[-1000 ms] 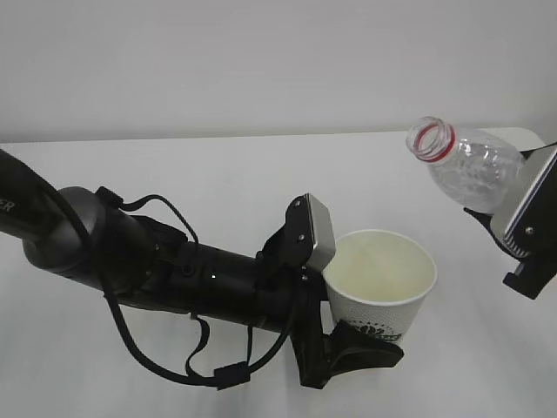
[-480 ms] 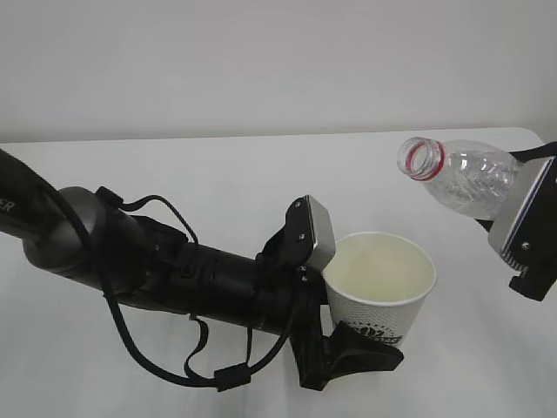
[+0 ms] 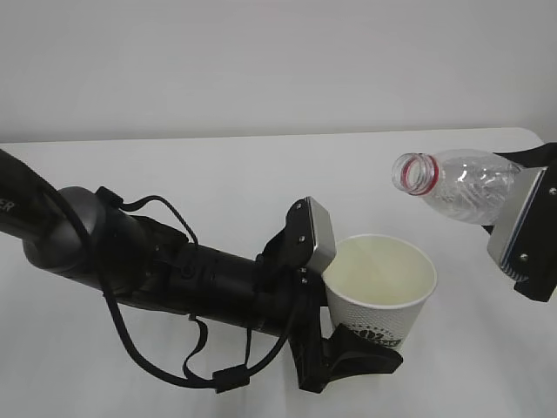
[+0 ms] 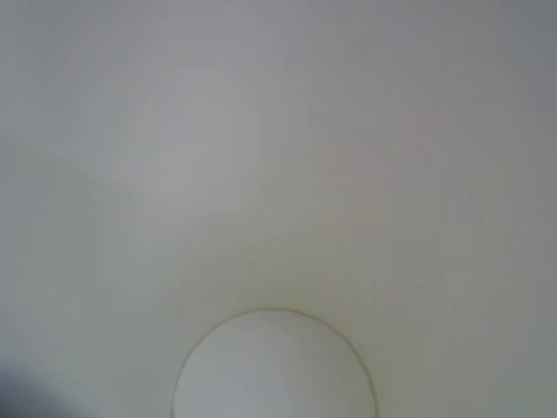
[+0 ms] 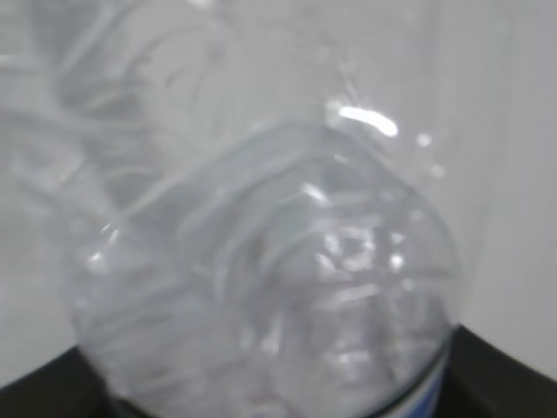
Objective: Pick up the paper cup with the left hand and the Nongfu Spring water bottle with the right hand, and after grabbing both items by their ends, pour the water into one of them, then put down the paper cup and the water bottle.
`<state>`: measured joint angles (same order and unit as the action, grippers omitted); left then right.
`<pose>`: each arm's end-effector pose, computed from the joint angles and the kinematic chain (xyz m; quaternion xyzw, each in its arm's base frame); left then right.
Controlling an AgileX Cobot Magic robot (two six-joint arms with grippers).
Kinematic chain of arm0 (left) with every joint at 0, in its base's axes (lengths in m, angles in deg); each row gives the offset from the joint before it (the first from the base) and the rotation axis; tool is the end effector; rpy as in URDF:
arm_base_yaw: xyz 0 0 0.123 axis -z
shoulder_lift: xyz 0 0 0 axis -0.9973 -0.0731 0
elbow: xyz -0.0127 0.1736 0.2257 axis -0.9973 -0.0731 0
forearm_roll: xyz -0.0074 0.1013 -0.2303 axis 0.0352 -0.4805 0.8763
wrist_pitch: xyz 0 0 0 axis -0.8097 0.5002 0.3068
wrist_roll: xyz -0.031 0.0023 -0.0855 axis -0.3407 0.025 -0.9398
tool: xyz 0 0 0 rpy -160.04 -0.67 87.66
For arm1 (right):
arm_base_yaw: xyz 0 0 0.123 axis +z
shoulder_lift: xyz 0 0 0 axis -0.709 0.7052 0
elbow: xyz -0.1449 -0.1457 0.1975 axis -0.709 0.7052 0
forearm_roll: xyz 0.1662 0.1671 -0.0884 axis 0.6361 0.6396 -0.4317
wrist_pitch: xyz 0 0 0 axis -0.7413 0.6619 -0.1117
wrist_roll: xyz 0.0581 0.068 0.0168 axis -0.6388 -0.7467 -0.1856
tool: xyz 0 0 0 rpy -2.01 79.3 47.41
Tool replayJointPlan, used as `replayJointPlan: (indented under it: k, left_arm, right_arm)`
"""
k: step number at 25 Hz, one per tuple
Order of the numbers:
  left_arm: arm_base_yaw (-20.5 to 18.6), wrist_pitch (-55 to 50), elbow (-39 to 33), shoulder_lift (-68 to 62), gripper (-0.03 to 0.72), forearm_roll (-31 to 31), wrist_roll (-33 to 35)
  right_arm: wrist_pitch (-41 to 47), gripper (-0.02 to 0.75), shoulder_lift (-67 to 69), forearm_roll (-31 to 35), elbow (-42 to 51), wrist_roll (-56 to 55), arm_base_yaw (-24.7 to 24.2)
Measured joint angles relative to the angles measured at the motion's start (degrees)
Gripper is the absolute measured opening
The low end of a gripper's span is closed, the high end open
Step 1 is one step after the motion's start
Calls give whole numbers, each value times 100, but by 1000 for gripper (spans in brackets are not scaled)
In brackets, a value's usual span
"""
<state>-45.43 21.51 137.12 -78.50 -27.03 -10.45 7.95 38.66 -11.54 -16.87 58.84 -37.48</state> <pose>0.2477 -0.2988 0.0995 0.5473 0.6153 -0.4404 0.3576 0.2294 0.0450 0.2050 -0.5424 0.6127 -0.2382 0.5230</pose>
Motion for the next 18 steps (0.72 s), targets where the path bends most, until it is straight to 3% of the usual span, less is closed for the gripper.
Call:
replayJointPlan:
  k: [18]
  left_arm:
    - [0,0,85,0,555,-32,0]
  right_arm:
    - [0,485,0,0,0,611,0]
